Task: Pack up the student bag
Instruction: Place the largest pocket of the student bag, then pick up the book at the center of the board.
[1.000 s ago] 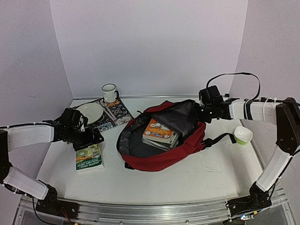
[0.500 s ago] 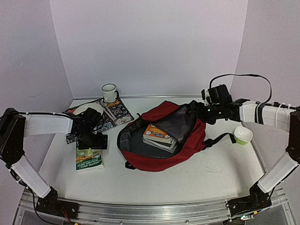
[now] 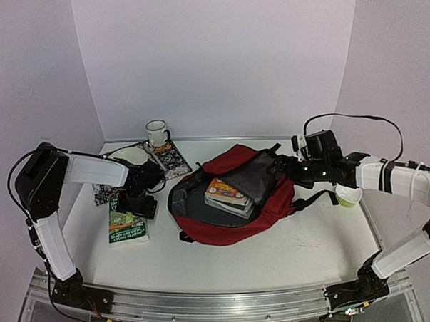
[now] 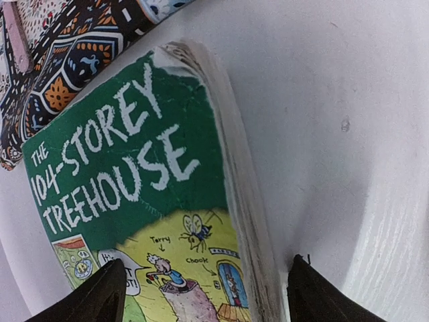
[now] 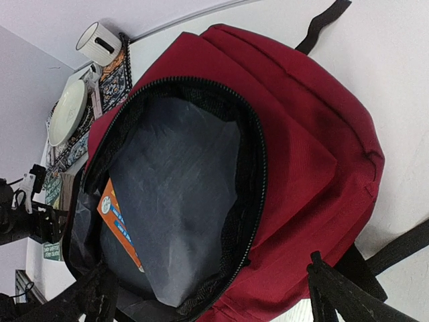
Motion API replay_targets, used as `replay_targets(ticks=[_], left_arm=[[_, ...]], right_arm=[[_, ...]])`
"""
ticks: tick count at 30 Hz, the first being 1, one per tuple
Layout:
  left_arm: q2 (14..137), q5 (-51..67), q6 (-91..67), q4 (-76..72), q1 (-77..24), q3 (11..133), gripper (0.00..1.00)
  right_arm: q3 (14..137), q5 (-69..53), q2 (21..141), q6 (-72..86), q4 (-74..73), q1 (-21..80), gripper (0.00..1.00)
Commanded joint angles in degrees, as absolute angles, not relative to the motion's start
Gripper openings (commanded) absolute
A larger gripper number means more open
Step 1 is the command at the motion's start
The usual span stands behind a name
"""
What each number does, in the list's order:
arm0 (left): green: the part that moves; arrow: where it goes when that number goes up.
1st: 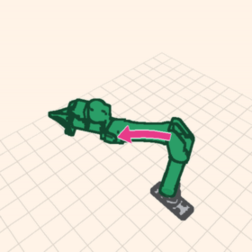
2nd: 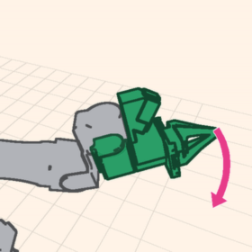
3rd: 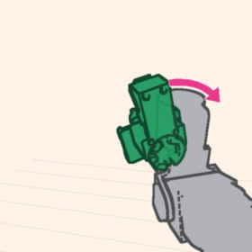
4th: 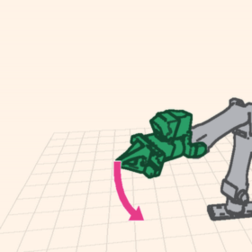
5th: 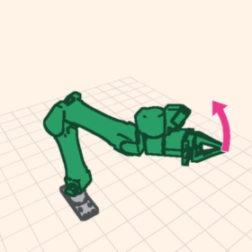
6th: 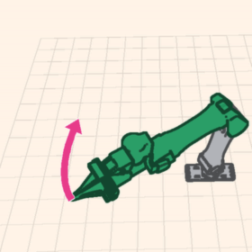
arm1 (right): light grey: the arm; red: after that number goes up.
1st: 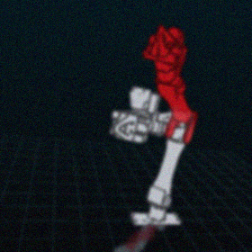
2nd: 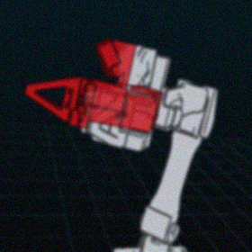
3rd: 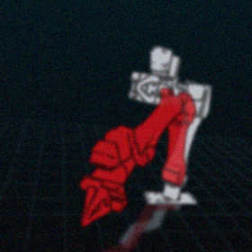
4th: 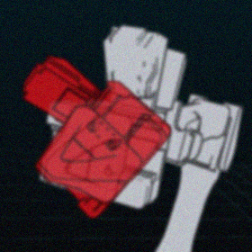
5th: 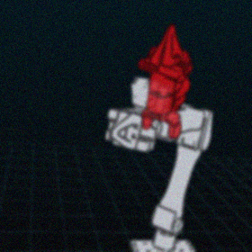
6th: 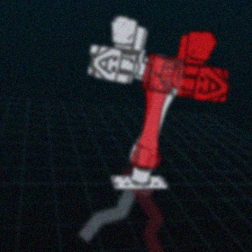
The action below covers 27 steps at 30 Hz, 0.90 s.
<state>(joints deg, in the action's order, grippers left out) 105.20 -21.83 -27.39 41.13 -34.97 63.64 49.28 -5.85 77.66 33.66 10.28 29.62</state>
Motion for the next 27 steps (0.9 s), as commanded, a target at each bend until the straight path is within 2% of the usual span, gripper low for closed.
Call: replay_targets(ticks=[1,4,8,14,17,27], left_arm=[[107.92,-25.45,-28.33,44.97,-35.36,65.37,0.76],[107.67,-23.69,-29.0,45.41,-36.07,64.26,0.62],[105.77,-21.1,-30.08,45.42,-38.21,63.2,0.33],[101.03,-18.72,-30.58,45.77,-39.73,62.28,0.06],[97.28,-18.44,-30.53,46.47,-39.73,62.15,0.0],[81.8,-13.41,-27.37,49.11,-39.86,65.82,0.0]], right_arm=[[48.54,-5.95,75.05,33.9,10.9,31.08,0.98],[48.52,-5.22,74.41,33.84,11.22,32.15,0.98],[48.99,-4.08,74.18,33.24,11.51,34.39,0.98],[50.36,-1.48,73.85,32.07,11.44,38.46,0.98],[50.81,-0.11,72.91,31.85,11.26,40.22,0.98],[54.26,2.42,74.04,33.05,13.31,48.94,0.98]])
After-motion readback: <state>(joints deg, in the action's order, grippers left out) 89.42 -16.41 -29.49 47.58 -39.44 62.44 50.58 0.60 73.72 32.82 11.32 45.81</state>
